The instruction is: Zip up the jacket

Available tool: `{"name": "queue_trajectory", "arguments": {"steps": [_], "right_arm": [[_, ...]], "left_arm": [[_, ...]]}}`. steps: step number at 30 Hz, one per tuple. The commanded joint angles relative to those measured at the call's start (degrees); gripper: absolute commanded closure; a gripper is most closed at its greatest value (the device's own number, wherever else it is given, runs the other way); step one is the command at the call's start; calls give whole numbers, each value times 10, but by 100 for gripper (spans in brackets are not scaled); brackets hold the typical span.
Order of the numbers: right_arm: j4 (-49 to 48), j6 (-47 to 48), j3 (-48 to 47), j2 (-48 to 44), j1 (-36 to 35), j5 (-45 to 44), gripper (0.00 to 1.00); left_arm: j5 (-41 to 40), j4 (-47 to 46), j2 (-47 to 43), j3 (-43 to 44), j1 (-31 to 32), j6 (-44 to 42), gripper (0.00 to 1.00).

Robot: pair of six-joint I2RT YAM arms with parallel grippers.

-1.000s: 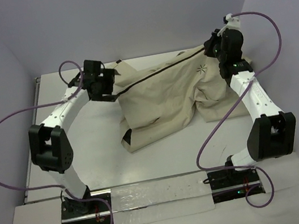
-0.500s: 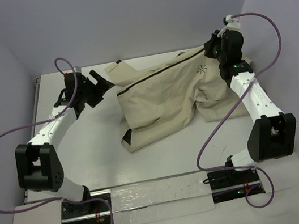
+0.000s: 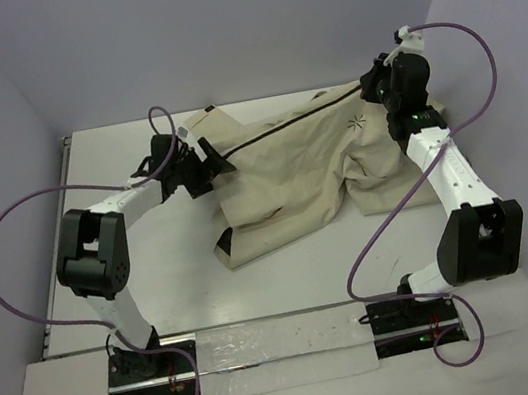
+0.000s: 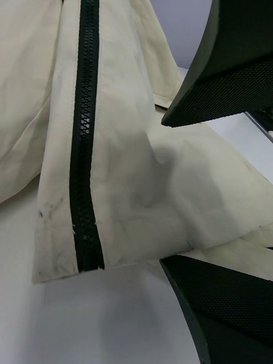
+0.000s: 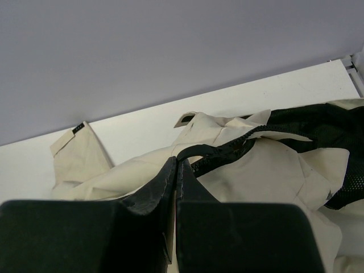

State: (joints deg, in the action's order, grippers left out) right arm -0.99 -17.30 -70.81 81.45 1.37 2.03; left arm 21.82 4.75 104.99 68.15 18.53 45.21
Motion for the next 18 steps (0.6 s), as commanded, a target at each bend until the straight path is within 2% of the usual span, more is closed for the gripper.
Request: {"name": "queue_trajectory", "arguments": {"steps": [1,2,3,4,6,7,8,10,13,16,18], "right_arm": [[-43,1,-13,-17,-2,-1,100],[-44,-1,-12,-18,-2,0,100],[-44,-1,-11,-19,-2,0,100],[-44,-1,-10,-21,-3,1,100],[-44,1,-9,-23,-3,0,100],[-45,2,-8,-23,-3,-2,100],[-43,2,-9,-23,-3,-3,100],[-39,4,-14,-20,-3,-3,100],[-29,5,-17,-19,-2,-1,100],[-23,3,-15,-23,-3,6,100],[-18,-1,-14,-24,-3,10,100]], "left_arm": [[24,-42,15,40,12,-4,2],[22,-41,18,45,15,-4,6],[20,-40,16,45,16,-3,15],[19,-42,12,44,17,0,31],[15,-41,7,39,17,1,63],[10,-42,3,39,17,3,96],[9,-42,2,42,17,2,100],[-8,-21,-13,45,16,-4,100],[-46,-35,-97,-12,-11,10,100],[-41,-42,-207,-49,-81,24,100],[-45,-37,-247,-45,-115,20,100]]}}
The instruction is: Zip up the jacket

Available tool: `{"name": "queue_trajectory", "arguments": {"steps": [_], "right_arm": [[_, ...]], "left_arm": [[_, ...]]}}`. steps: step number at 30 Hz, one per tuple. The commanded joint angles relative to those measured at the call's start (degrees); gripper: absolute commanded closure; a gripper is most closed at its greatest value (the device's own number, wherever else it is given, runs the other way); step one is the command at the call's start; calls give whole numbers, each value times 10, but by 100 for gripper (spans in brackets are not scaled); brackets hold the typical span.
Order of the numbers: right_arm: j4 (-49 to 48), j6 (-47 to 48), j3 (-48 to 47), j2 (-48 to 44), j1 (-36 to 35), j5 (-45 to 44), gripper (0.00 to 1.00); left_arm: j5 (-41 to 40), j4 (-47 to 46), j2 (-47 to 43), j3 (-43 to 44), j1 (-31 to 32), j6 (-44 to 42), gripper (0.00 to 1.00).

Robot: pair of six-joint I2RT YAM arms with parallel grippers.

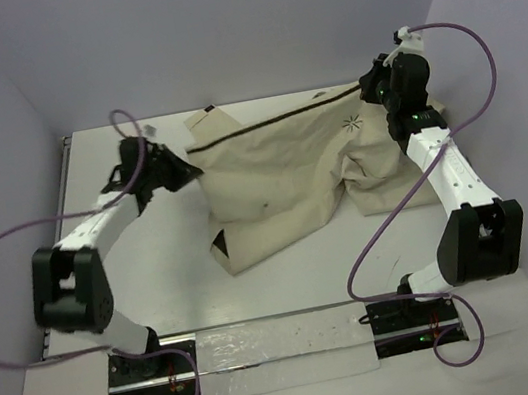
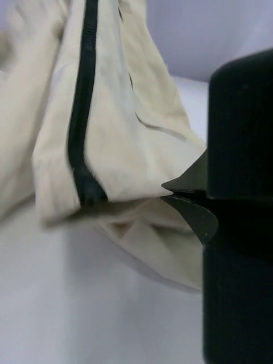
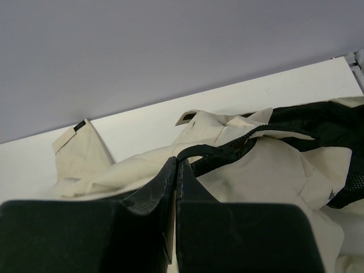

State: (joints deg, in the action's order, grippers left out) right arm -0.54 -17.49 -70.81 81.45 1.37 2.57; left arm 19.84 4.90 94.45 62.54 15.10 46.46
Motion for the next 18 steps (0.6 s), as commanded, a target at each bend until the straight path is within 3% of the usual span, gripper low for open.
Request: {"name": "queue_trajectory", "arguments": {"steps": [1,9,18], "right_arm": [[-22,0,-10,-25,-3,9,100],[-30,-20,20,-20,-4,52,100],[-53,-35,67,55,-11,84,100]], "left_arm": [[-30,-27,-160,16,-96,2,100],[-27,19,-220,77,-189,-8,100],[-29,56,-234,64,-276,-18,100]]}}
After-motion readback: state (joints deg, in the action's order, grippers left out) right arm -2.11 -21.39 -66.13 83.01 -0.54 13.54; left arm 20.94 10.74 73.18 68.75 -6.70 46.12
